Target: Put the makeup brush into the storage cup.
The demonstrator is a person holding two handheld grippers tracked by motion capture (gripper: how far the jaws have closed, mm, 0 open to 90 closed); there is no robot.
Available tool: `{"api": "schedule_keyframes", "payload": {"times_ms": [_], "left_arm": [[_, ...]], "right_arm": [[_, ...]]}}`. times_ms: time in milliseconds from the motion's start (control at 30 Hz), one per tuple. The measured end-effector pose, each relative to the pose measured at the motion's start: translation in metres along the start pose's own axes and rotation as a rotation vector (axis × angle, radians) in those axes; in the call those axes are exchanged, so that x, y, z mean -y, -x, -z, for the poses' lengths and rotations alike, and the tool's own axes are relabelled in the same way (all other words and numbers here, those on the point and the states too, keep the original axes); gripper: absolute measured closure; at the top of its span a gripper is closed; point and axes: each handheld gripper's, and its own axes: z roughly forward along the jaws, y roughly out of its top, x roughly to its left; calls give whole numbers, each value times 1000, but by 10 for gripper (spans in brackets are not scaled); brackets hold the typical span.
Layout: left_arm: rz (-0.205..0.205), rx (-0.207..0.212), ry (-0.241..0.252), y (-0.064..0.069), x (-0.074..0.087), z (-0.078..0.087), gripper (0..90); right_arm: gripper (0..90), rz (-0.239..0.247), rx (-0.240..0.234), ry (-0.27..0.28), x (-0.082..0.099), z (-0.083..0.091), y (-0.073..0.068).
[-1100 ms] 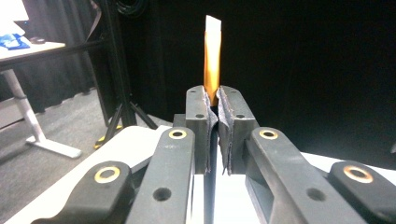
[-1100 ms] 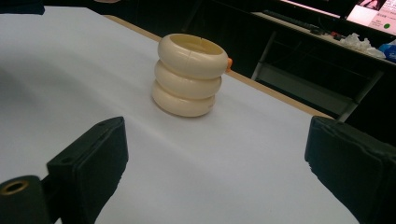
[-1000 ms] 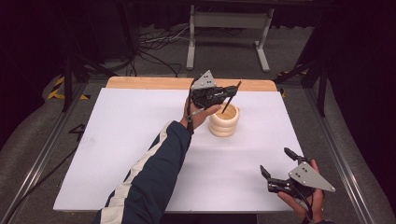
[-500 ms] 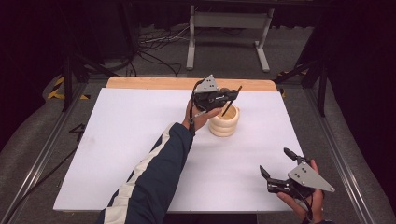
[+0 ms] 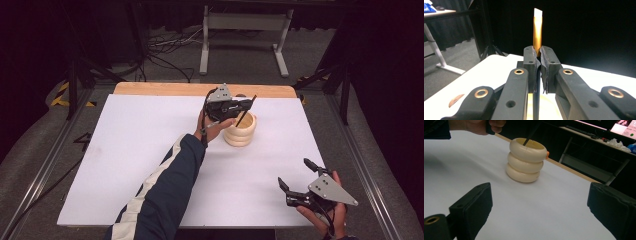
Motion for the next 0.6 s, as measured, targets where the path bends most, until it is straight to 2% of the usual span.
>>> {"api": "schedule_keyframes", "payload": {"times_ms": [467,600], "left_arm": [[18,-2,-7,-1,7,8,830],[7,-5,-12,0,6,8,828]], "right_arm": [[67,3,1,1,-1,0,-1],[67,2,2,1,0,0,0]]}}
